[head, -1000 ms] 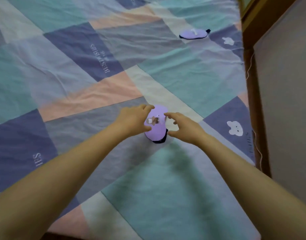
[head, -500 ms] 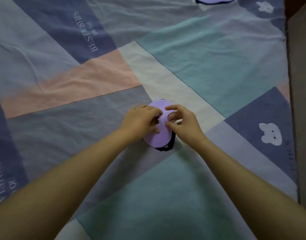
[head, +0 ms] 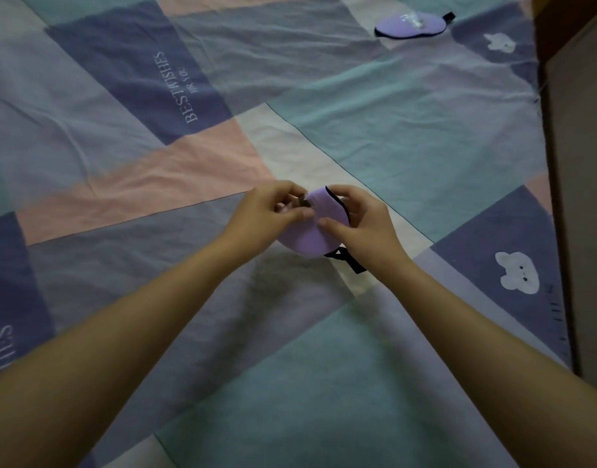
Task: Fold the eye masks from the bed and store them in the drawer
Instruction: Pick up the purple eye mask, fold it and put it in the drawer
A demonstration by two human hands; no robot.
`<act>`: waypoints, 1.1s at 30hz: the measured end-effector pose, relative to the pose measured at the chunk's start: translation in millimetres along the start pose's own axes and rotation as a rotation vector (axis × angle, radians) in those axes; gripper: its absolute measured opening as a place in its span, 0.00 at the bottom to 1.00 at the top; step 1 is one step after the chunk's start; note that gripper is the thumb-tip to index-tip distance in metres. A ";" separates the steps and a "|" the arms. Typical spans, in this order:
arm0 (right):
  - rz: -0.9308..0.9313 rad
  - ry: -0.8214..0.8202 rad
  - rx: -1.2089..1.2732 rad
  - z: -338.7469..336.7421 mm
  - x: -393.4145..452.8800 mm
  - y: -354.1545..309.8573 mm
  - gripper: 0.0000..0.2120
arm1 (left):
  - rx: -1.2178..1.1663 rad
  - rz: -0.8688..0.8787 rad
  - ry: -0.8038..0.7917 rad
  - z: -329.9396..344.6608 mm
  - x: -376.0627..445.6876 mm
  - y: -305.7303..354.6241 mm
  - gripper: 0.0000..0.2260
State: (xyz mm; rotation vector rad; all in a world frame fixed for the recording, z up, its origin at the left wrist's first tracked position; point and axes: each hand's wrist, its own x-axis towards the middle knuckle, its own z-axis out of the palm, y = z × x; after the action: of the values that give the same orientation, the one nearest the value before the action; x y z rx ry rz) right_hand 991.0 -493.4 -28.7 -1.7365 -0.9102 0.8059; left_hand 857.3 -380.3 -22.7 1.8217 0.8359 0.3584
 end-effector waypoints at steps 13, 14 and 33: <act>0.185 0.121 0.219 15.4 -33.0 -18.8 0.25 | -0.603 -0.347 0.102 3.5 -29.9 4.3 0.13; 0.206 0.121 0.192 16.4 -38.2 -18.7 0.27 | -0.617 -0.354 0.140 2.8 -31.3 6.0 0.13; -0.073 0.040 0.087 21.7 -87.7 -89.9 0.11 | -0.646 -0.084 0.184 -30.2 -71.6 84.4 0.15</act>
State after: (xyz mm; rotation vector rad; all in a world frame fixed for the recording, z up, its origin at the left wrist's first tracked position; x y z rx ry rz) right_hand 910.0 -537.4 59.4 -1.6293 -0.8935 0.7493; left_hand 820.1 -426.0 75.7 1.1627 0.8006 0.6637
